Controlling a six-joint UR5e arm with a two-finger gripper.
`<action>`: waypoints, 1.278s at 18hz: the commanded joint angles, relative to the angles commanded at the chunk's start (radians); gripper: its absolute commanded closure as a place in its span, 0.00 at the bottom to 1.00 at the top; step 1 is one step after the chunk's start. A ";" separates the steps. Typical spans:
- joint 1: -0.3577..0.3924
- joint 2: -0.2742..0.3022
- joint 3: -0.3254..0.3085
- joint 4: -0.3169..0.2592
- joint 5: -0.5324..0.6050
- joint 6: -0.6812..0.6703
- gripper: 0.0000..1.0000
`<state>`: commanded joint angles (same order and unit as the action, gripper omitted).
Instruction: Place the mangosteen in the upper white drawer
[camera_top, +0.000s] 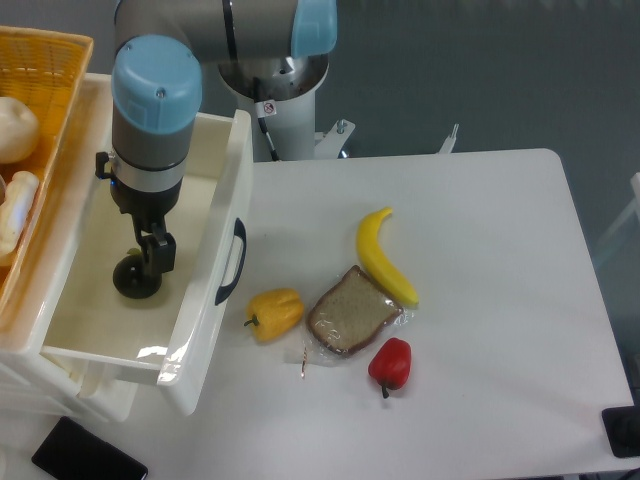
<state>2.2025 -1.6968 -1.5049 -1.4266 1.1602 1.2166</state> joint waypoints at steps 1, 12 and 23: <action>0.023 0.014 0.003 0.002 -0.051 -0.026 0.00; 0.314 0.014 0.008 0.025 -0.100 -0.091 0.00; 0.530 -0.179 0.006 0.126 0.085 -0.001 0.00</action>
<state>2.7320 -1.8758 -1.4987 -1.3009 1.2451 1.2160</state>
